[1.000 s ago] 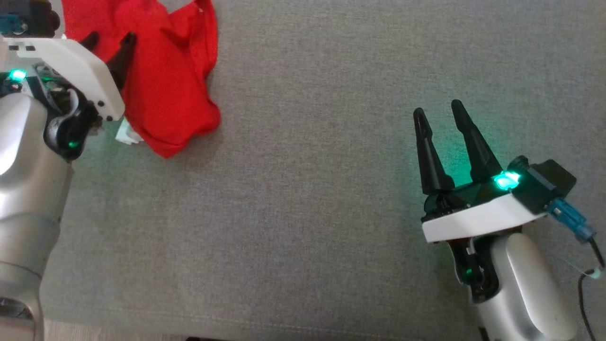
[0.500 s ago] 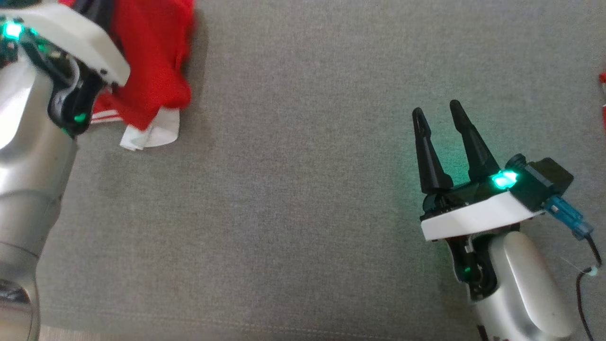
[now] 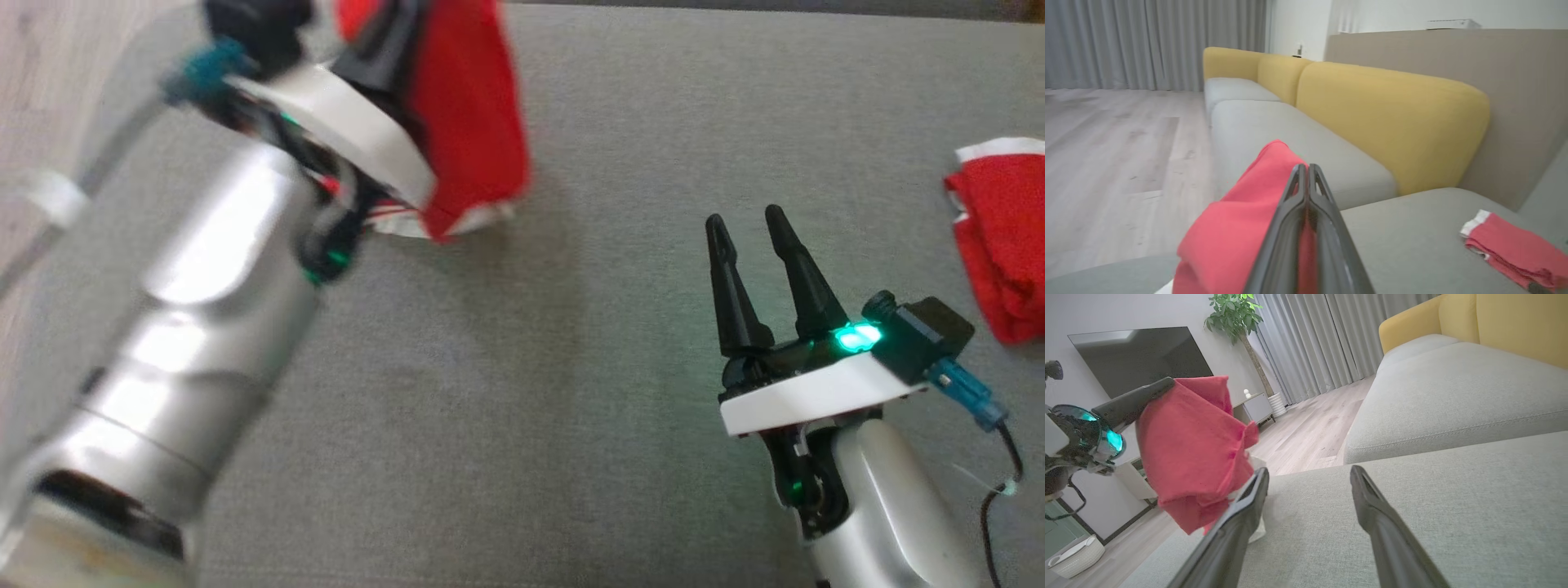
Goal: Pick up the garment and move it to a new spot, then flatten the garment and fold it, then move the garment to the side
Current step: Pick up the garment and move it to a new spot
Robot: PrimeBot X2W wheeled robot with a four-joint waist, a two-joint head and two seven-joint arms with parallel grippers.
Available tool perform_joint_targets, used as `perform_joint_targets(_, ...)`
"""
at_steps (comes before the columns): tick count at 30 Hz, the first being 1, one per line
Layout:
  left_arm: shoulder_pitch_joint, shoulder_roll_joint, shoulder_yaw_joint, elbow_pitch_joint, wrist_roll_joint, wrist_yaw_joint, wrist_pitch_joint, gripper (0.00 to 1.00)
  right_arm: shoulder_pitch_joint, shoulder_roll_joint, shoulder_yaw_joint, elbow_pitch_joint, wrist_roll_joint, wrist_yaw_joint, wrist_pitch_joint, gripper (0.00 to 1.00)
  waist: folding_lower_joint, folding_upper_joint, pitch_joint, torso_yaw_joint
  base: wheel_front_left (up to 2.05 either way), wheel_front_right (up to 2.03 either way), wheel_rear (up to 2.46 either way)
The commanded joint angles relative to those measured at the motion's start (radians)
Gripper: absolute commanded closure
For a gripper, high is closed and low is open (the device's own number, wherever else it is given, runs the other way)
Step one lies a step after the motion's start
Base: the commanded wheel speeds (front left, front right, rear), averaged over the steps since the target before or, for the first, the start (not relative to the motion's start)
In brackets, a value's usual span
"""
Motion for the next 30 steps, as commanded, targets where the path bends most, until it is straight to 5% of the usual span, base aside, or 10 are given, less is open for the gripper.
perform_joint_targets(1, -0.028, 0.004, 0.01, -0.034, 0.018, 0.014, -0.018, 1.0, -0.009, -0.001, 0.024, -0.031, 0.012, 0.007, -0.013, 0.0, 0.0003, 0.0, -0.008, -0.023, 0.0, 0.0, 0.0)
perform_joint_targets(6, 0.018, -0.123, -0.044, -0.033, 0.045, 0.073, -0.067, 1.0, -0.014, -0.001, 0.028, -0.035, 0.026, 0.007, -0.02, 0.0, 0.0003, 0.0, 0.003, -0.075, 0.0, 0.0, 0.0)
perform_joint_targets(10, 0.037, -0.162, -0.088, -0.021, 0.051, 0.09, -0.082, 1.0, -0.017, -0.001, 0.032, -0.032, 0.036, 0.007, -0.029, 0.0, 0.0003, 0.0, 0.012, -0.109, 0.0, 0.0, 0.0)
perform_joint_targets(11, 0.042, -0.169, -0.105, -0.018, 0.052, 0.094, -0.087, 0.81, -0.017, -0.001, 0.033, -0.029, 0.039, 0.007, -0.032, 0.0, 0.0003, 0.0, 0.013, -0.119, 0.0, 0.0, 0.0)
perform_joint_targets(12, 0.045, -0.173, -0.124, -0.016, 0.054, 0.097, -0.089, 0.07, -0.017, -0.001, 0.033, -0.026, 0.043, 0.007, -0.035, 0.0, 0.0003, 0.0, 0.015, -0.129, 0.0, 0.0, 0.0)
perform_joint_targets(13, 0.048, -0.176, -0.142, -0.013, 0.056, 0.101, -0.089, 0.0, -0.016, -0.001, 0.033, -0.023, 0.048, 0.007, -0.038, 0.0, 0.0003, 0.0, 0.016, -0.136, 0.0, 0.0, 0.0)
perform_joint_targets(23, 0.043, -0.171, -0.177, 0.035, 0.033, 0.14, -0.148, 0.0, -0.004, -0.001, 0.027, 0.021, 0.071, 0.007, -0.07, 0.0, 0.0003, 0.0, -0.018, -0.117, 0.0, 0.0, 0.0)
perform_joint_targets(30, 0.121, -0.042, -0.113, 0.039, 0.043, 0.172, -0.188, 0.0, 0.025, -0.001, 0.002, 0.037, 0.07, 0.007, -0.073, 0.0, 0.0003, 0.0, -0.1, -0.042, 0.0, 0.0, 0.0)
